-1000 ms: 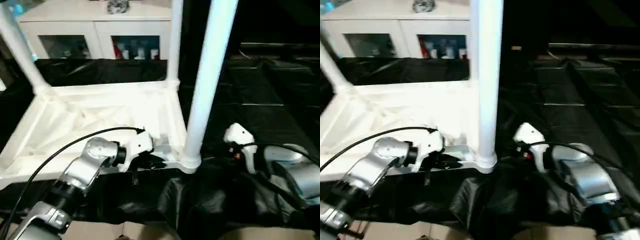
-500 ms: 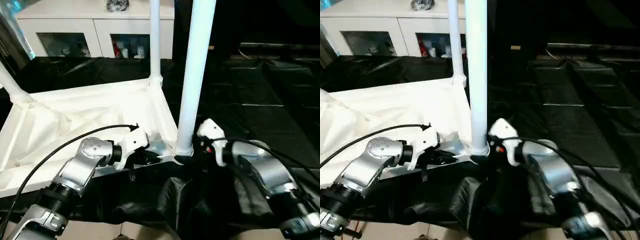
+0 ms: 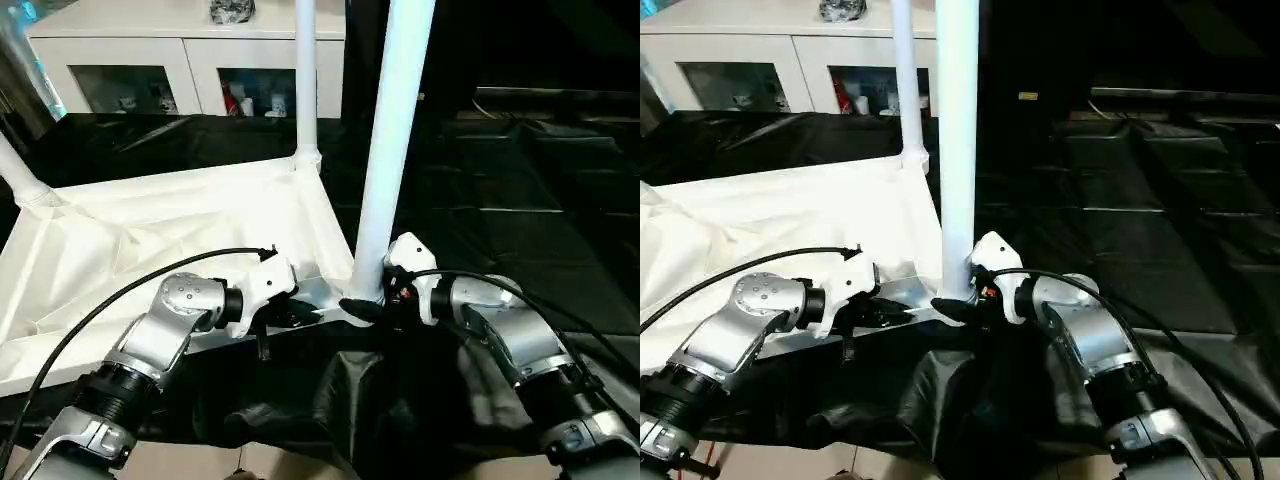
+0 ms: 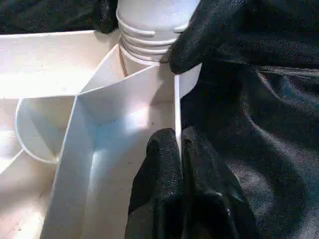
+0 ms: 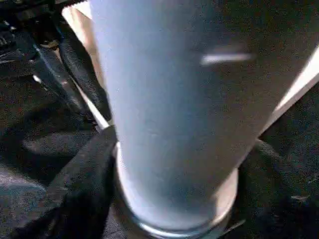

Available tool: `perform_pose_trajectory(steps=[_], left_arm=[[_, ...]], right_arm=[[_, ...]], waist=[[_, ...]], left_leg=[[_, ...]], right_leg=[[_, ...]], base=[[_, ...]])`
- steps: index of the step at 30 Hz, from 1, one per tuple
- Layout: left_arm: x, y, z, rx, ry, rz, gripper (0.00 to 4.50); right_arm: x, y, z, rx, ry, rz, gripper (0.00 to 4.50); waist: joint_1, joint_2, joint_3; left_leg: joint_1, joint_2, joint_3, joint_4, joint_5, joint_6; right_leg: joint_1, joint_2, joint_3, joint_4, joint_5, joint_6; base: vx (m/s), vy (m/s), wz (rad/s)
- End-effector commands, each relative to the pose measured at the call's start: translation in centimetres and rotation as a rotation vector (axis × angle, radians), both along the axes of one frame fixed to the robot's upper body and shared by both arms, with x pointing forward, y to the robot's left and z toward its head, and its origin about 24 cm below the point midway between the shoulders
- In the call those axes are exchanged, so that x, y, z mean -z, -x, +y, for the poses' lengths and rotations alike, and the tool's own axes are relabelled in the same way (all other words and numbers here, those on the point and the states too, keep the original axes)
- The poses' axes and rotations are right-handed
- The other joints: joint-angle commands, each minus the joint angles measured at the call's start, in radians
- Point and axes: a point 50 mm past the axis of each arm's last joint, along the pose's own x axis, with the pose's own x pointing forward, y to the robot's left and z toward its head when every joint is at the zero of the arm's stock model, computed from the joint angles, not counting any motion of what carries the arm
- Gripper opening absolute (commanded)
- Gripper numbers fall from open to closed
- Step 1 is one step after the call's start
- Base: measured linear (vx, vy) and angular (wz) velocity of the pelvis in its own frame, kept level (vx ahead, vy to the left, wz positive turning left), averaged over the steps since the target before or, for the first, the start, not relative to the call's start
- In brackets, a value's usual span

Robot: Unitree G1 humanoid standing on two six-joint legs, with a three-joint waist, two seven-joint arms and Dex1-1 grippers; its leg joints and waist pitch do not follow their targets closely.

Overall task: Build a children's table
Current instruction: Rotate leg to tighten

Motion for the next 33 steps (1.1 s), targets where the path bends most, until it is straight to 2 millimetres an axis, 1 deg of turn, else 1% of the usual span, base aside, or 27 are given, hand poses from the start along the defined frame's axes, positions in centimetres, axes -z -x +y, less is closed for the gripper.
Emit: perform_pose_trajectory(steps=[1,2,4,5,6,7,9,10,11,13,14,15,16,17,18,20,22,24,25,26,27,28,29,30,31,32,33], left_arm=[[0.2,-0.3,-0.3,-0.01,-0.005,0.006,0.0],[0.1,-0.6,-0.4,-0.034,0.0,0.001,0.0],[0.0,-1.3,-1.0,-0.1,0.026,-0.014,0.0],[-0.3,-2.1,-1.7,-0.156,0.051,-0.032,0.0],[-0.4,-2.3,-2.0,-0.173,0.057,-0.037,0.0],[-0.4,-2.8,-2.6,-0.196,0.055,-0.053,0.0],[-0.4,-3.4,-3.6,-0.231,0.046,-0.078,0.0],[-0.4,-3.4,-3.6,-0.231,0.046,-0.078,0.0],[-0.4,-3.6,-4.3,-0.233,0.05,-0.092,0.0],[-0.5,-3.7,-5.0,-0.231,0.063,-0.1,0.0],[-0.6,-3.7,-5.6,-0.22,0.073,-0.106,0.0],[-0.6,-3.6,-6.1,-0.207,0.079,-0.114,0.0],[-0.7,-3.5,-6.5,-0.181,0.087,-0.118,0.0],[-0.7,-3.4,-6.7,-0.163,0.091,-0.121,0.0],[-0.7,-3.3,-6.7,-0.154,0.094,-0.122,0.0],[-0.8,-3.1,-6.7,-0.124,0.106,-0.127,0.0],[-0.8,-2.8,-6.2,-0.08,0.113,-0.121,0.0],[-0.6,-2.4,-5.6,-0.04,0.112,-0.112,0.0],[-0.6,-2.4,-5.6,-0.04,0.112,-0.112,0.0],[-0.4,-2.0,-5.0,-0.004,0.109,-0.094,0.0],[-0.3,-1.9,-4.8,0.005,0.109,-0.089,0.0],[-0.3,-1.8,-4.8,0.008,0.109,-0.087,0.0],[-0.3,-1.8,-4.7,0.009,0.109,-0.085,0.0],[-0.3,-1.6,-4.4,0.023,0.107,-0.073,0.0],[-0.3,-1.5,-4.2,0.038,0.107,-0.061,0.0],[-0.3,-1.3,-3.8,0.054,0.108,-0.042,0.0],[-0.2,-1.2,-3.7,0.063,0.109,-0.035,0.0]], right_arm=[[0.0,-0.5,0.0,0.057,-0.009,-0.004,3.03],[0.2,-0.7,0.1,0.088,-0.016,-0.003,2.88],[0.7,-1.1,0.6,0.178,-0.03,-0.011,2.85],[1.4,-1.6,1.1,0.3,-0.051,0.011,2.82],[1.7,-1.7,1.2,0.337,-0.055,0.022,2.78],[2.1,-1.9,1.6,0.387,-0.049,0.028,2.77],[2.9,-2.2,2.2,0.462,-0.024,0.037,2.76],[2.9,-2.2,2.2,0.462,-0.024,0.037,2.76],[3.0,-2.7,2.6,0.516,-0.004,0.019,2.75],[2.9,-3.0,3.1,0.548,-0.005,0.01,2.75],[2.6,-3.2,3.7,0.561,-0.013,-0.008,2.75],[2.5,-3.3,4.3,0.546,-0.027,-0.014,2.75],[2.2,-3.1,4.9,0.503,-0.068,-0.009,2.75],[2.0,-3.0,5.3,0.47,-0.105,0.007,2.75],[1.9,-2.9,5.5,0.45,-0.13,0.019,3.1],[1.7,-2.9,5.4,0.423,-0.154,0.022,3.47],[1.3,-2.8,4.8,0.361,-0.138,-0.006,3.54],[1.1,-2.8,4.2,0.302,-0.113,-0.029,3.79],[1.1,-2.8,4.2,0.302,-0.113,-0.029,3.88],[0.9,-2.6,3.2,0.232,-0.081,-0.038,3.95],[0.9,-2.5,2.9,0.211,-0.073,-0.038,3.95],[0.9,-2.5,2.7,0.203,-0.07,-0.038,4.05],[0.8,-2.4,2.6,0.194,-0.068,-0.037,4.17],[0.8,-2.2,2.1,0.152,-0.054,-0.034,4.17],[0.7,-1.9,1.5,0.108,-0.044,-0.033,4.17],[0.5,-1.6,1.1,0.063,-0.041,-0.034,4.17],[0.4,-1.5,0.9,0.045,-0.043,-0.034,4.17]], waist=[[0.006,-0.012,-0.063],[0.006,-0.013,-0.062],[0.004,-0.012,-0.061],[0.002,-0.017,-0.061],[0.001,-0.015,-0.06],[0.0,-0.017,-0.061],[0.0,-0.013,-0.06],[-0.001,-0.014,-0.06],[0.001,-0.01,-0.061],[0.0,-0.012,-0.062],[0.001,-0.011,-0.062],[0.002,-0.008,-0.063],[0.0,-0.01,-0.062],[0.002,-0.013,-0.064],[0.003,-0.012,-0.065],[0.004,-0.012,-0.066],[0.005,-0.013,-0.066],[0.008,-0.011,-0.068],[0.009,-0.012,-0.068],[0.01,-0.012,-0.069],[0.011,-0.013,-0.07],[0.012,-0.011,-0.071],[0.012,-0.012,-0.071],[0.012,-0.011,-0.071],[0.016,-0.014,-0.07],[0.017,-0.012,-0.069],[0.019,-0.013,-0.067]], left_leg=[[0.004,0.02,-0.003,-0.067,-0.26,0.026],[0.007,0.019,-0.003,-0.067,-0.267,0.024],[0.006,0.019,-0.003,-0.069,-0.275,0.016],[0.007,0.017,-0.004,-0.069,-0.281,0.007],[0.01,0.015,-0.006,-0.07,-0.293,-0.001],[0.011,0.015,-0.005,-0.069,-0.295,-0.002],[0.013,0.015,-0.007,-0.069,-0.306,-0.006],[0.018,0.014,-0.006,-0.068,-0.324,-0.008],[0.014,0.014,-0.007,-0.069,-0.32,-0.007],[0.013,0.015,-0.008,-0.07,-0.32,-0.006],[0.012,0.016,-0.009,-0.072,-0.323,-0.005],[0.012,0.016,-0.008,-0.071,-0.323,-0.004],[0.012,0.015,-0.008,-0.071,-0.33,-0.002],[0.008,0.015,-0.008,-0.072,-0.324,0.004],[0.008,0.017,-0.008,-0.072,-0.316,0.007],[0.006,0.017,-0.006,-0.071,-0.292,0.018],[0.005,0.018,-0.006,-0.071,-0.288,0.024],[0.005,0.02,-0.006,-0.07,-0.279,0.028],[0.004,0.019,-0.005,-0.069,-0.269,0.032],[0.003,0.02,-0.004,-0.069,-0.259,0.036],[0.003,0.02,-0.004,-0.068,-0.25,0.04],[0.002,0.024,-0.002,-0.067,-0.234,0.047],[0.001,0.021,-0.002,-0.067,-0.225,0.051],[0.002,0.021,-0.002,-0.067,-0.224,0.05],[0.002,0.022,-0.002,-0.066,-0.223,0.051],[0.004,0.023,0.0,-0.066,-0.234,0.056],[0.004,0.023,0.0,-0.067,-0.243,0.056]], right_leg=[[0.049,-0.056,0.042,-0.082,-0.316,-0.187],[0.048,-0.056,0.042,-0.085,-0.334,-0.184],[0.045,-0.057,0.042,-0.088,-0.358,-0.18],[0.046,-0.057,0.04,-0.09,-0.377,-0.175],[0.044,-0.056,0.039,-0.092,-0.412,-0.165],[0.044,-0.059,0.039,-0.094,-0.423,-0.16],[0.04,-0.059,0.038,-0.098,-0.445,-0.15],[0.035,-0.059,0.038,-0.102,-0.464,-0.145],[0.039,-0.06,0.039,-0.101,-0.453,-0.143],[0.039,-0.059,0.038,-0.099,-0.433,-0.146],[0.041,-0.059,0.038,-0.098,-0.423,-0.147],[0.039,-0.06,0.039,-0.098,-0.416,-0.149],[0.04,-0.059,0.038,-0.099,-0.412,-0.152],[0.044,-0.059,0.039,-0.097,-0.398,-0.151],[0.045,-0.06,0.04,-0.095,-0.385,-0.153],[0.047,-0.059,0.041,-0.09,-0.339,-0.169],[0.048,-0.059,0.04,-0.088,-0.323,-0.18],[0.049,-0.061,0.041,-0.087,-0.302,-0.189],[0.052,-0.061,0.041,-0.084,-0.285,-0.194],[0.052,-0.06,0.041,-0.082,-0.27,-0.199],[0.055,-0.06,0.041,-0.081,-0.255,-0.201],[0.054,-0.061,0.043,-0.077,-0.221,-0.211],[0.054,-0.059,0.042,-0.075,-0.208,-0.218],[0.054,-0.059,0.041,-0.075,-0.209,-0.22],[0.058,-0.058,0.04,-0.075,-0.208,-0.221],[0.054,-0.059,0.042,-0.078,-0.221,-0.22],[0.054,-0.059,0.041,-0.08,-0.247,-0.216]], base=[[0.0,0.0,0.0],[0.0,0.0,0.0],[0.0,0.0,0.0],[0.0,0.0,0.0],[0.0,0.0,0.0],[0.0,0.0,0.0],[0.0,0.0,0.0],[0.0,0.0,0.0],[0.0,0.0,0.0],[0.0,0.0,0.0],[0.0,0.0,0.0],[0.0,0.0,0.0],[0.0,0.0,0.0],[0.0,0.0,0.0],[0.0,0.0,0.0],[0.0,0.0,0.0],[0.0,0.0,0.0],[0.0,0.0,0.0],[0.0,0.0,0.0],[0.0,0.0,0.0],[0.0,0.0,0.0],[0.0,0.0,0.0],[0.0,0.0,0.0],[0.0,0.0,0.0],[0.0,0.0,0.0],[0.0,0.0,0.0],[0.0,0.0,0.0]])
